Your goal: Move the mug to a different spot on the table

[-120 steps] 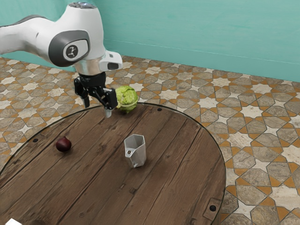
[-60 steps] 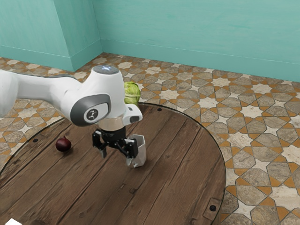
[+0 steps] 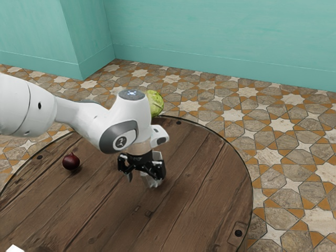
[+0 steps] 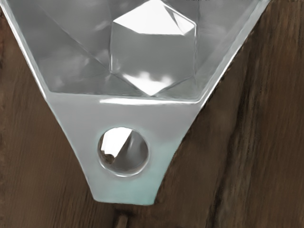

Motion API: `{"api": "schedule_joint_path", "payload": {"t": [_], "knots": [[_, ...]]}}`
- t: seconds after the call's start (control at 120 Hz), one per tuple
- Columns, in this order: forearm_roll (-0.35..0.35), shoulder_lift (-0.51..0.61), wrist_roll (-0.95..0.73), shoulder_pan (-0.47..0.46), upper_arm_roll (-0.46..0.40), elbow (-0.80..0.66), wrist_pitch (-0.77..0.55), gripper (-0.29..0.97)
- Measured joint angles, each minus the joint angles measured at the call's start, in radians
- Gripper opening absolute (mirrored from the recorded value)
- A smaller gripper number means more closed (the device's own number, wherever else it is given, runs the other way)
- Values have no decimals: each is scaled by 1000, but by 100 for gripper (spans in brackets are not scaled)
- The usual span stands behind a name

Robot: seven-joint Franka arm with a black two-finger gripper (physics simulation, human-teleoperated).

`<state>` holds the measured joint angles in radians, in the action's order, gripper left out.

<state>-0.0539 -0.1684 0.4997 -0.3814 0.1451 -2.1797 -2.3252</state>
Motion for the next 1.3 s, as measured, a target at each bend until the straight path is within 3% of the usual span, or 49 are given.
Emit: {"api": "schedule_joint_path", "payload": {"t": [0.225,0.833,1.067,1.3], "knots": [[35,-41,-16,25,4,2,-51,65],[47,-110,-75,43,4,54,-112,65],[61,-110,-91,44,5,53,-116,36],[54,-106,-94,45,7,49,-115,25]]}}
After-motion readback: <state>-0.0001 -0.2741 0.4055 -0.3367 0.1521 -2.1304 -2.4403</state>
